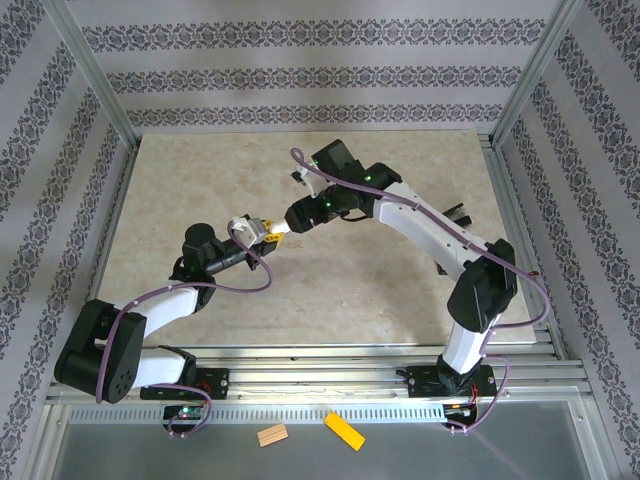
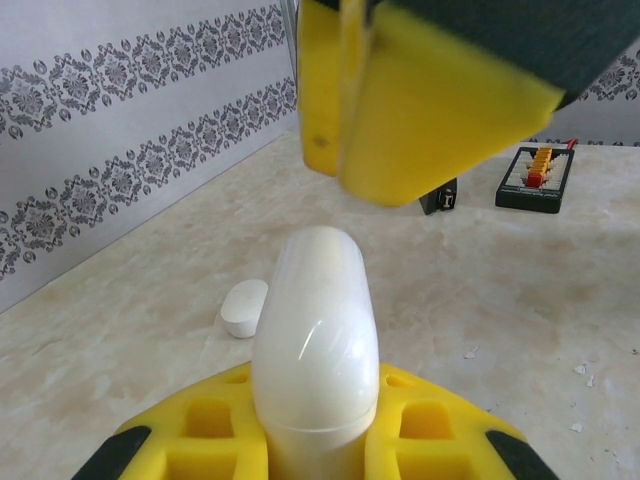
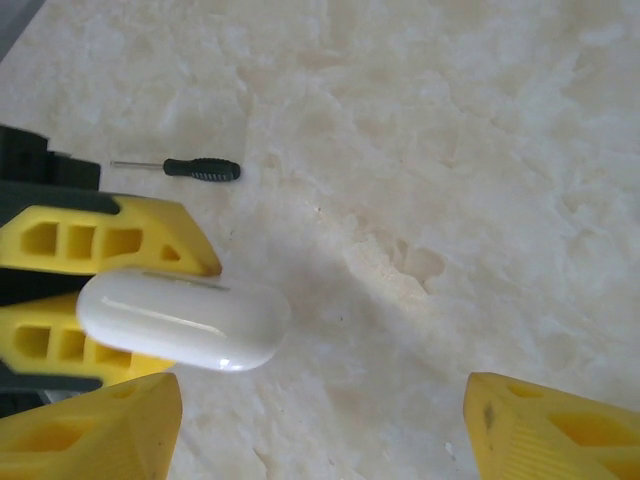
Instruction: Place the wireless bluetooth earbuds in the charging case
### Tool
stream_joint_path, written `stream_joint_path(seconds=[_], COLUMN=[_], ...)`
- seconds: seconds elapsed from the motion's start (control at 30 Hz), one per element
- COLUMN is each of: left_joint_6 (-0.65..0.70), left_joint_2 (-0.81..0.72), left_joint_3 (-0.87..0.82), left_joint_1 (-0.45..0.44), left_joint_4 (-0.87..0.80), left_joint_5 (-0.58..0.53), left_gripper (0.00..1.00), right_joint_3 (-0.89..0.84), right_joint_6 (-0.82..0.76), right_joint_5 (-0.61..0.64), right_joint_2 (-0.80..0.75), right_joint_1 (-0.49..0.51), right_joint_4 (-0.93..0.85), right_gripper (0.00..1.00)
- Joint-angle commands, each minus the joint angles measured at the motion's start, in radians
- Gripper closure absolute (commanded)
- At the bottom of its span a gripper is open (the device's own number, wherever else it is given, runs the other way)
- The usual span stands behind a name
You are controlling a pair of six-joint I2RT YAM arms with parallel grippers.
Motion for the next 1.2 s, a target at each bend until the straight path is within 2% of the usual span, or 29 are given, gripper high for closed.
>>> stream_joint_path(seconds=[0.0,0.13,0.23,0.33,0.47,0.7,0.8,0.87,1.0,1.07,1.17], left_joint_6=[-0.009,0.007,-0.021,-0.032,-0.034,-0.065,-0.078,-0.092,-0.117,-0.124,-0.139], left_joint_2=[-0.019,-0.028,-0.028,-0.035,-0.026,-0.015,-0.006,-0.001,0.003,0.012,0.025], left_joint_3=[0.012,0.026,0.01,0.018,0.028,0.029,0.031,0.034,0.035,0.036,0.036], left_joint_1=[-0.008,-0.009,-0.01,-0.009,-0.011,-0.01,-0.009,-0.01,-0.009,-0.01,-0.009], left_joint_4=[0.042,-0.013,0.041,0.026,0.011,0.06,0.074,0.088,0.117,0.127,0.154], left_joint_5=[0.045,0.103,0.114,0.164,0.198,0.236,0.239,0.25,0.268,0.271,0.275], left_gripper=[1.0,1.0,1.0,1.0,1.0,1.0,1.0,1.0,1.0,1.0,1.0], right_joint_3=[-0.061,-0.165,-0.258,-0.339,-0.368,-0.305,-0.274,-0.256,-0.238,-0.235,-0.24], right_joint_6=[-0.132,-0.373,-0.597,-0.708,-0.852,-0.906,-0.906,-0.901,-0.892,-0.882,-0.875], right_joint_5=[-0.062,-0.113,-0.171,-0.244,-0.339,-0.424,-0.429,-0.429,-0.423,-0.423,-0.415], right_joint_2=[-0.087,-0.172,-0.237,-0.291,-0.302,-0.218,-0.168,-0.137,-0.092,-0.079,-0.069], right_joint_1=[-0.007,0.006,0.013,-0.006,-0.027,-0.038,-0.038,-0.038,-0.038,-0.039,-0.043], right_joint_4=[0.088,0.134,0.171,0.255,0.244,0.212,0.202,0.199,0.212,0.224,0.239], right_gripper=[0.25,0.23,0.22,0.24,0.26,0.31,0.38,0.47,0.54,0.64,0.63])
